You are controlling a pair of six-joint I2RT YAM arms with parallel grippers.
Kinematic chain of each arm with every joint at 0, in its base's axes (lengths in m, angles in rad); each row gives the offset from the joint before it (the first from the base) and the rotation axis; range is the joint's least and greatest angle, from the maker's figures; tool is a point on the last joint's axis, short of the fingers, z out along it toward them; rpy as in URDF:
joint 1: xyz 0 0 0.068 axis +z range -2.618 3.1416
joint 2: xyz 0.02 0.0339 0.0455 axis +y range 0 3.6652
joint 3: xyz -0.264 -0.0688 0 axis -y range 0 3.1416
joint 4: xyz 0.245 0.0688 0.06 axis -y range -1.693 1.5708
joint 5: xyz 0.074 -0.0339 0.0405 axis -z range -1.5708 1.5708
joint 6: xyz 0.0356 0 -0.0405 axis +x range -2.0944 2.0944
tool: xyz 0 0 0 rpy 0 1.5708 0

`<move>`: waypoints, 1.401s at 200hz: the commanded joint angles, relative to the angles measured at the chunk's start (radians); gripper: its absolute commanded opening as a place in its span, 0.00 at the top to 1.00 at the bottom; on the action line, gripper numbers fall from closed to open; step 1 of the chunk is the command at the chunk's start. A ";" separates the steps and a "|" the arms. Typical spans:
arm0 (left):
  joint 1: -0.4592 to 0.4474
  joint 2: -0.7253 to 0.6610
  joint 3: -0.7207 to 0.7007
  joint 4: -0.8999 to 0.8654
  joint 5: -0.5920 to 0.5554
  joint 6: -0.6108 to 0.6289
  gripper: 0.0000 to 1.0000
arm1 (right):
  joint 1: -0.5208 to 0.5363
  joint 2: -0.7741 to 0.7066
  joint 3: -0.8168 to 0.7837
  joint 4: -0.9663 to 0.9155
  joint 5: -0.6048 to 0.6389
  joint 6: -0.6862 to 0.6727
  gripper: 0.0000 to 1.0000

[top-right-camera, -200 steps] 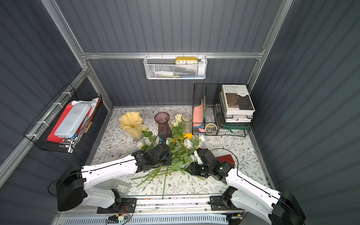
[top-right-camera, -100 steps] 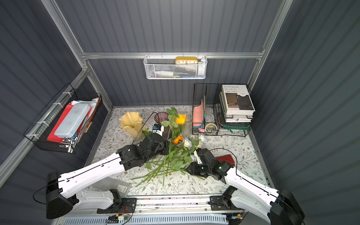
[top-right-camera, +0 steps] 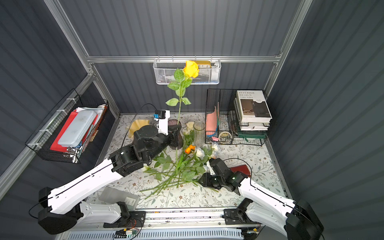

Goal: Arrange the flowers in different vases according to their colors
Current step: Insert the flower into the vase.

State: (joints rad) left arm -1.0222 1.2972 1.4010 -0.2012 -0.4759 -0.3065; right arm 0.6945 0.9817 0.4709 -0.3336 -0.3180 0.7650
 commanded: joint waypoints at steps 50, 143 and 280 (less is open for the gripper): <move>0.091 0.301 0.164 0.692 -0.020 0.505 0.99 | -0.006 0.021 0.026 -0.001 0.025 -0.022 0.56; 0.200 0.642 0.324 1.091 0.076 0.623 0.98 | -0.009 0.072 -0.025 0.045 0.013 -0.005 0.56; 0.209 0.747 0.144 1.290 0.143 0.443 0.93 | -0.017 0.126 -0.051 0.100 -0.003 -0.009 0.56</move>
State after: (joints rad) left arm -0.8185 2.0117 1.6077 0.9688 -0.3511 0.1791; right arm 0.6823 1.1049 0.4343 -0.2466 -0.3172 0.7616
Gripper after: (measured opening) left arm 0.084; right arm 0.442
